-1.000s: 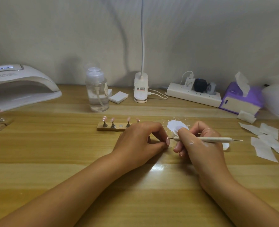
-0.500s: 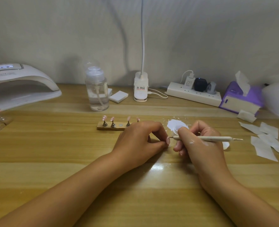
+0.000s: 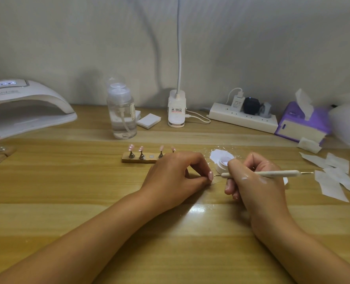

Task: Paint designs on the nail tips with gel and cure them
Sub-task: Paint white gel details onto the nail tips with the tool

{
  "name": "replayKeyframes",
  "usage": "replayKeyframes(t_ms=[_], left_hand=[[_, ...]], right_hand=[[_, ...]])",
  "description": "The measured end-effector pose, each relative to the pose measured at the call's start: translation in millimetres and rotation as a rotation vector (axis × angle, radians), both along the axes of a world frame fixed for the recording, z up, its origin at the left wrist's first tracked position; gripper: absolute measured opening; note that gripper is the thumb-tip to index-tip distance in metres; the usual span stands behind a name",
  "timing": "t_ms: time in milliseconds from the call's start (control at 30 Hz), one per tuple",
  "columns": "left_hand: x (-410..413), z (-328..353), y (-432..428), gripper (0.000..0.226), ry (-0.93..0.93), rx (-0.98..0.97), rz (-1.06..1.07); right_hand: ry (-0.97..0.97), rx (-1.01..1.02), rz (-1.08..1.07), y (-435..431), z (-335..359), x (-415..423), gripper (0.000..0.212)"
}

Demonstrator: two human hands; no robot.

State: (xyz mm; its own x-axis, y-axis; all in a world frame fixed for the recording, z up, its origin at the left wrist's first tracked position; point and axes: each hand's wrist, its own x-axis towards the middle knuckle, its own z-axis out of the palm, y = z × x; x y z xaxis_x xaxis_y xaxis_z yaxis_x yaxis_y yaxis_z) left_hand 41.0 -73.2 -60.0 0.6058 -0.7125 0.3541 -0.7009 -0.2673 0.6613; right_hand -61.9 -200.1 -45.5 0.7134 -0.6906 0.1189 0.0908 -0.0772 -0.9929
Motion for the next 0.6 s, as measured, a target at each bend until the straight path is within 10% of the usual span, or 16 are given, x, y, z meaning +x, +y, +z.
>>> replayKeyframes(t_ms=[600], left_hand=[[-0.2, 0.9, -0.1, 0.02, 0.017, 0.001, 0.008]], right_hand=[[0.058, -0.031, 0.017, 1.6, 0.9, -0.4, 0.033]])
